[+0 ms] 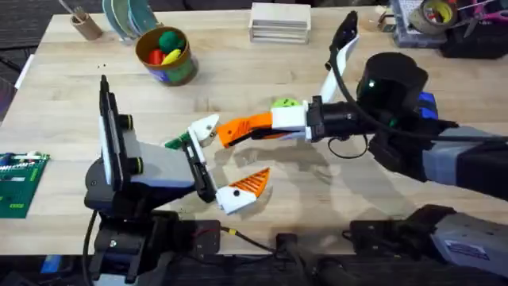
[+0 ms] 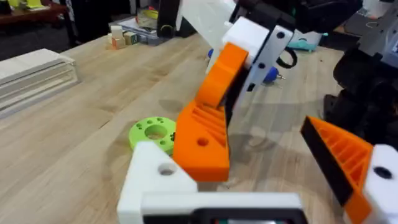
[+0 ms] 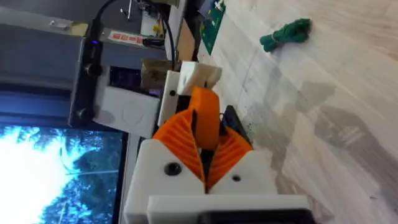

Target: Pick up the gripper from the table and insert it into the empty holder that is missing its gripper. Then pick up a screw, insert it into the mounting hole, and use the screwdriver to tighten it. Finally, clean up the table by picking up the vegetable and placing it into the bucket.

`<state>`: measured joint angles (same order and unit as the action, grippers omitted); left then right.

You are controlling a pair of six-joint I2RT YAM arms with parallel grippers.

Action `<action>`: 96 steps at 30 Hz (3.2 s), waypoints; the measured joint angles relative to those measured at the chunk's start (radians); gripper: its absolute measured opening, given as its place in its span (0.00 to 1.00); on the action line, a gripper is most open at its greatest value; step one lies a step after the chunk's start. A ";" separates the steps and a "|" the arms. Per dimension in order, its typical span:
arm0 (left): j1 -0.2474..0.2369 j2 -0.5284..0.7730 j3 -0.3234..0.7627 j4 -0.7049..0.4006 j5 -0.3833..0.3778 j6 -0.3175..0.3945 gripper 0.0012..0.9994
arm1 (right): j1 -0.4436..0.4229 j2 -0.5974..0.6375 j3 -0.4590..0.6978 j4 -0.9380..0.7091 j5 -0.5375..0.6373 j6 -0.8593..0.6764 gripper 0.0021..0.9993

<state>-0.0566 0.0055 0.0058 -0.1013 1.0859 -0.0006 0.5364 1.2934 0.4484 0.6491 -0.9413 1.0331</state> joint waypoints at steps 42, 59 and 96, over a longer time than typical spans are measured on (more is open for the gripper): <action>0.015 0.000 0.001 0.008 -0.079 -0.019 0.99 | 0.162 0.334 0.040 0.499 0.240 0.225 0.01; 0.037 0.000 0.001 0.019 -0.188 -0.019 0.99 | 0.186 0.381 0.193 0.334 0.237 0.108 0.01; -0.003 0.000 0.001 -0.004 0.022 -0.015 0.99 | 0.072 0.391 0.225 0.215 0.021 0.018 0.99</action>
<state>-0.0593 0.0055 0.0071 -0.1055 1.1080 -0.0154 0.6086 1.6840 0.6739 0.8641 -0.9206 1.0515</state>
